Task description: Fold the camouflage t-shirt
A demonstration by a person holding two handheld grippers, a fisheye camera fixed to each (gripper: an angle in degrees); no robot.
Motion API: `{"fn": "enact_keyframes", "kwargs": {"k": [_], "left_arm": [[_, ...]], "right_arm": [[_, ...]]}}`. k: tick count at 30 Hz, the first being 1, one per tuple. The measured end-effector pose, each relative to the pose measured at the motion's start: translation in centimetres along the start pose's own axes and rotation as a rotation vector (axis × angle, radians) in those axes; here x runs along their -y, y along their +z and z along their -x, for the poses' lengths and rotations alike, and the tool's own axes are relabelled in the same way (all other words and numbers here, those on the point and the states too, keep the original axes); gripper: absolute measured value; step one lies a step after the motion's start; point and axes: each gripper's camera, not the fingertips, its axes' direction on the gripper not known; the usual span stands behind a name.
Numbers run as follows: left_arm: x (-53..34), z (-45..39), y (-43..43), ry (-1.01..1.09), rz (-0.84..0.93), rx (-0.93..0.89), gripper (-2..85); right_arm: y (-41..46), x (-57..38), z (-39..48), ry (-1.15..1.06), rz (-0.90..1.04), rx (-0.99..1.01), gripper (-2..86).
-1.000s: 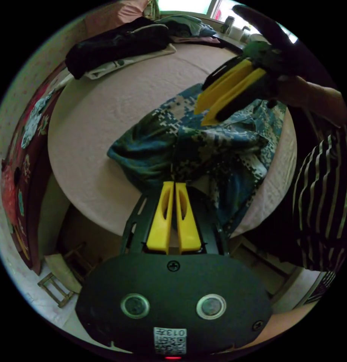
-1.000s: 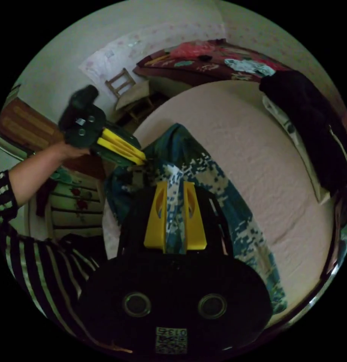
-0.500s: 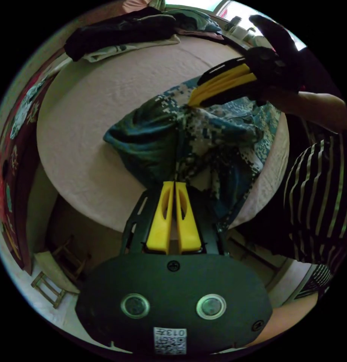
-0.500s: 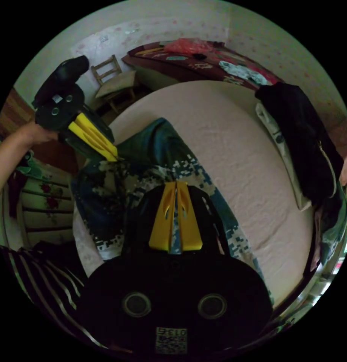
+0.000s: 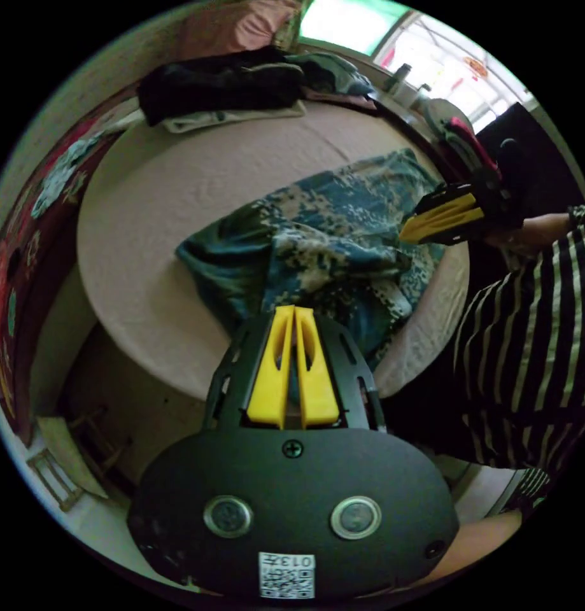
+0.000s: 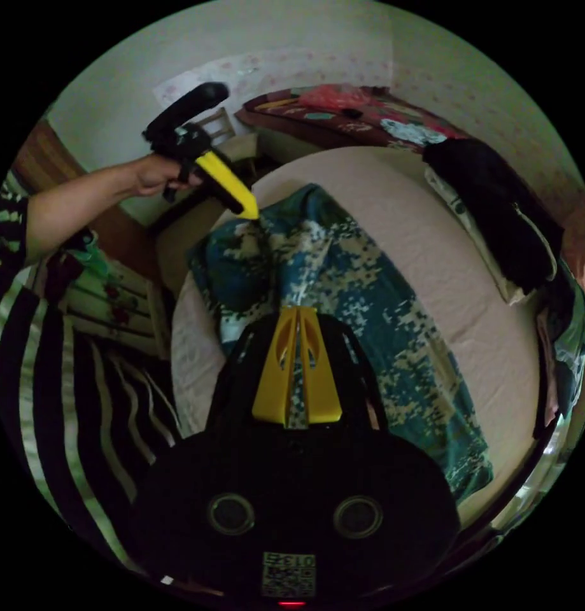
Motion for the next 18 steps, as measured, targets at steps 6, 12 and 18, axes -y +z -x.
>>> {"fn": "enact_keyframes", "kwargs": {"k": [6,12,18], "left_arm": [[1.9,-1.5,3.2,0.096,0.091,-0.007,-0.3],[1.6,-2.0,2.3,0.123,0.013,-0.025,-0.2],[2.0,-3.5,4.2,0.168,0.04,-0.039,0.0]], "right_arm": [[3.1,0.8,0.8,0.019,0.173,-0.11,0.4],[0.3,1.8,-1.0,0.125,0.049,-0.162,1.9],[2.6,6.6,-2.2,0.114,0.052,0.006,6.0]]}}
